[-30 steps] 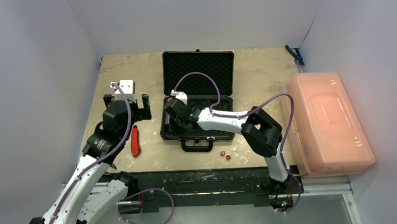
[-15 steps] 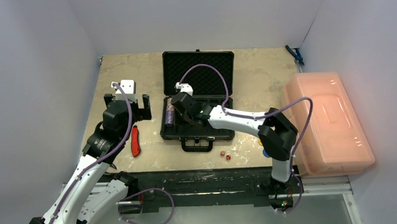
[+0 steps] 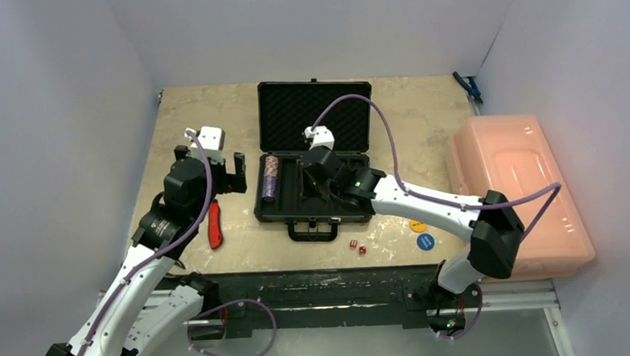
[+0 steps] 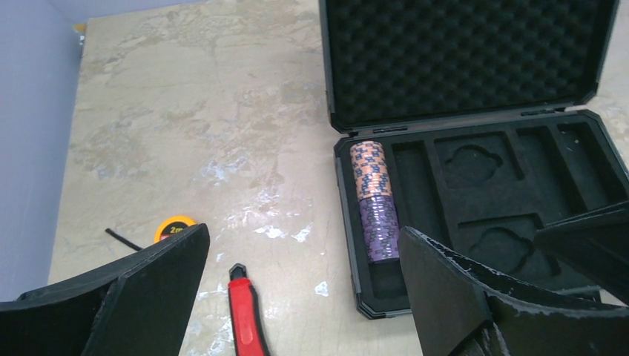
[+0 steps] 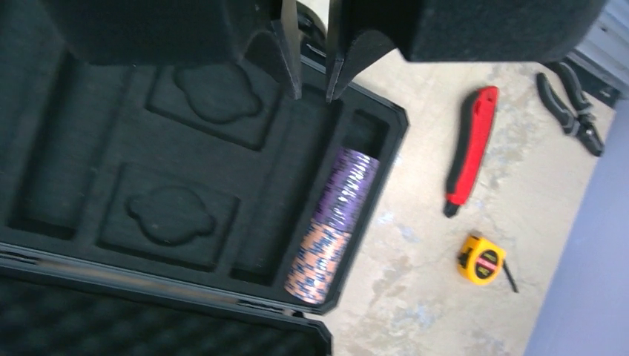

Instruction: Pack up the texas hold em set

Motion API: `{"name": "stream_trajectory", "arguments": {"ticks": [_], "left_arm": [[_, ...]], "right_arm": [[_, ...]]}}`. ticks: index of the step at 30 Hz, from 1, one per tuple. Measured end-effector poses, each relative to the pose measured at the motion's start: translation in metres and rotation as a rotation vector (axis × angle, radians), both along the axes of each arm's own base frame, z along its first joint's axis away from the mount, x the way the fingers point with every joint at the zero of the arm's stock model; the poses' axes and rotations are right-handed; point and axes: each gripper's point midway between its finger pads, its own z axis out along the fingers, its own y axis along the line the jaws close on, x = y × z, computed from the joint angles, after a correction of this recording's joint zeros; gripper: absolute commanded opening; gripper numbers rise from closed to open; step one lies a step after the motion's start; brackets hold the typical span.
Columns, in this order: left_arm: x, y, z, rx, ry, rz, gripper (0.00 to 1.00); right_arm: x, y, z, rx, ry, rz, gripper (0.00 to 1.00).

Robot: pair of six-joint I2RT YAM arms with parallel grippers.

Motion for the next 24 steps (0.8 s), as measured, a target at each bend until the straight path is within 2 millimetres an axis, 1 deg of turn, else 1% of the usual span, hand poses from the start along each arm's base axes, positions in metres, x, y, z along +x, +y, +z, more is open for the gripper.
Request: {"name": "stream_trajectory", "arguments": {"ticks": [2,8,14,20,24], "left_arm": [[0.000,-0.007,-0.003,-0.005,0.012,-0.037,1.00],[-0.002,-0.031,-0.011,-0.030,0.055,-0.164,1.00],[-0.005,-0.052,-0.018,-0.041,0.088,-0.280,1.00],[-0.007,-0.063,-0.025,-0.045,0.117,-0.339,1.00],[-0.007,-0.065,-0.028,-0.025,0.122,-0.359,1.00]], "right_arm": [[-0.004,-0.014,0.000,-0.020,-0.007,-0.017,0.30],[-0.016,-0.053,-0.004,-0.073,-0.015,-0.074,0.37],[-0.036,-0.091,-0.020,-0.107,0.014,-0.113,0.43],[-0.055,-0.120,-0.027,-0.115,0.043,-0.133,0.54],[-0.063,-0.132,-0.028,-0.115,0.053,-0.141,0.60]]}}
